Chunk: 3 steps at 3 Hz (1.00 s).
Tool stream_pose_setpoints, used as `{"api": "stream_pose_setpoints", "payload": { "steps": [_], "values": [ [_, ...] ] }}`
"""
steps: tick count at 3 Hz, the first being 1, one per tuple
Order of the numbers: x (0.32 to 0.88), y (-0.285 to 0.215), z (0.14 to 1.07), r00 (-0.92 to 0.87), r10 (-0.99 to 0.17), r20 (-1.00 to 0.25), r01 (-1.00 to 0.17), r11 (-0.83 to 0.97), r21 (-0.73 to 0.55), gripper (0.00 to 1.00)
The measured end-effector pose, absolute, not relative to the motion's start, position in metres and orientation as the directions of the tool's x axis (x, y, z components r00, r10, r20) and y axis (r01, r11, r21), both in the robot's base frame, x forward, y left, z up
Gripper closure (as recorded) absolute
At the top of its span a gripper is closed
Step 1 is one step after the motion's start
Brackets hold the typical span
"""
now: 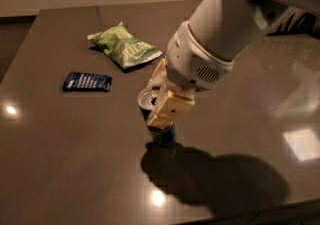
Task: Knock redbull can over
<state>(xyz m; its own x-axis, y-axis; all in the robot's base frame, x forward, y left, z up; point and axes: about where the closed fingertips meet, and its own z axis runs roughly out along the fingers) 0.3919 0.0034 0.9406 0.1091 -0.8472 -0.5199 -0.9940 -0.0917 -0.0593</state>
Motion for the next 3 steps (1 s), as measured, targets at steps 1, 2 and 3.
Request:
{"api": "stream_pose_setpoints", "payload": {
  "steps": [1,2,3],
  "values": [
    [0.398,-0.005,0.939,0.118,-0.932,-0.343,-0.993,-0.107,-0.051,1.0],
    [0.406,-0.01,0.934,0.133,-0.979,-0.154,-0.989,-0.121,-0.086,1.0],
    [0.42,-0.019,0.931,0.136,-0.991,0.016,-0.981,-0.137,-0.139,1.0]
  ]
}}
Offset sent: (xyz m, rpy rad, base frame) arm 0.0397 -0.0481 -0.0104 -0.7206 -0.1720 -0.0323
